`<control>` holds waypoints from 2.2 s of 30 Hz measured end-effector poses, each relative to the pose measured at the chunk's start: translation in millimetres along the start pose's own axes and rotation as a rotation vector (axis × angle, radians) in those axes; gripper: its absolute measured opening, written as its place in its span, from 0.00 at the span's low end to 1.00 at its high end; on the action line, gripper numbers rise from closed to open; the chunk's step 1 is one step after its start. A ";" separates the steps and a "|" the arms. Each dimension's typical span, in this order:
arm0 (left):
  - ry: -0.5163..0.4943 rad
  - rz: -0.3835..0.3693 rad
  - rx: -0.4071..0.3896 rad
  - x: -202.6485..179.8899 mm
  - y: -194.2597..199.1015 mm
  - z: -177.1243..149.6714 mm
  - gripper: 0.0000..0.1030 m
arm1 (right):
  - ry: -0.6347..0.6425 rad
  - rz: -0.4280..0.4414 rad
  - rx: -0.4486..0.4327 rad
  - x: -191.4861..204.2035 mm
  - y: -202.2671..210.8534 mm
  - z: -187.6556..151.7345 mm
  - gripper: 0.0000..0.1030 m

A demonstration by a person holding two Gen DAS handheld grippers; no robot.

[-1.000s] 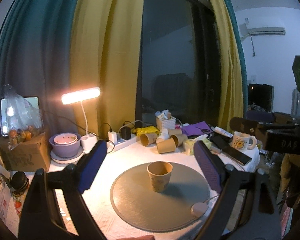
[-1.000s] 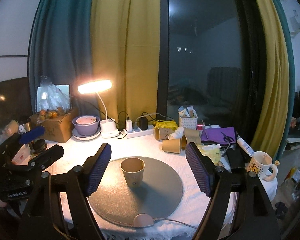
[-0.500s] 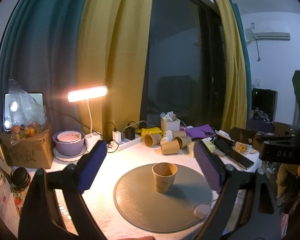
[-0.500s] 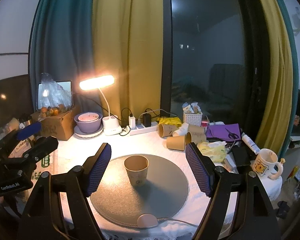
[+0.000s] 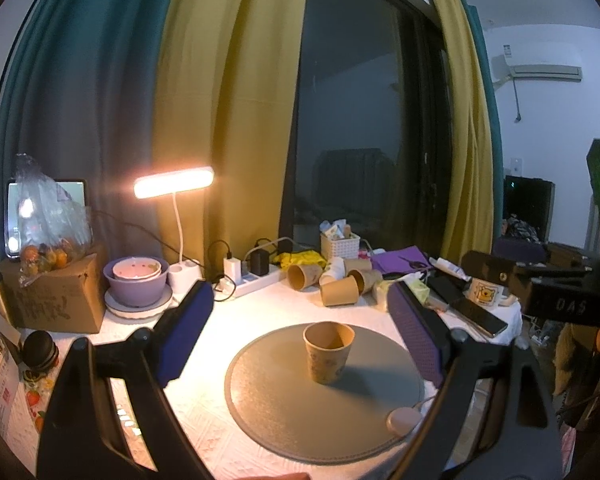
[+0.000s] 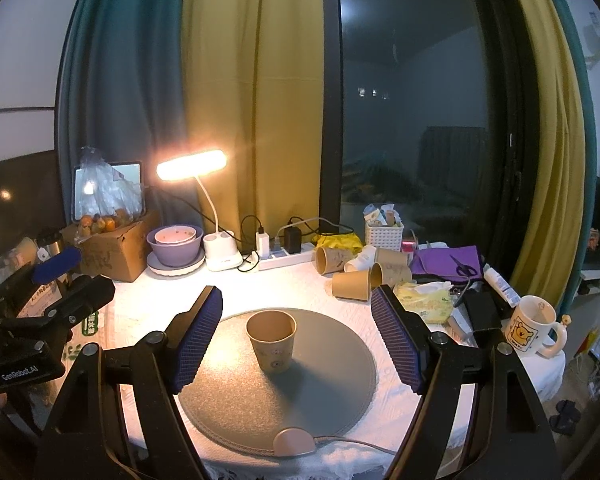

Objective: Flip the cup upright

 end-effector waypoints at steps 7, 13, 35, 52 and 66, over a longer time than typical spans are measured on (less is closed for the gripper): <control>0.001 0.000 0.000 -1.5 1.1 -1.0 0.87 | 0.001 0.001 0.000 -1.2 0.5 0.2 0.77; -0.001 -0.003 0.000 -0.4 0.8 -1.2 0.87 | 0.001 0.002 0.000 -2.2 -0.1 0.0 0.77; 0.001 -0.001 0.002 -1.9 0.4 -1.5 0.87 | 0.001 0.001 0.000 -2.1 -0.3 -0.4 0.77; 0.004 -0.001 0.000 -5.3 0.5 -4.9 0.87 | 0.002 0.002 0.001 -2.4 -0.7 -0.4 0.77; 0.004 -0.001 0.001 -6.4 0.1 -5.5 0.87 | 0.001 0.002 0.001 -2.5 -1.0 -0.2 0.77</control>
Point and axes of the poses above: each gripper's, at about its wrist camera, not at the fingertips, and y roughly against the way its jaws point, x to its left, z to its top, the point moved 9 cm from there along -y, roughly the way its jaws point, and after that the axes turned 4 degrees about x, right-handed, at the moved point
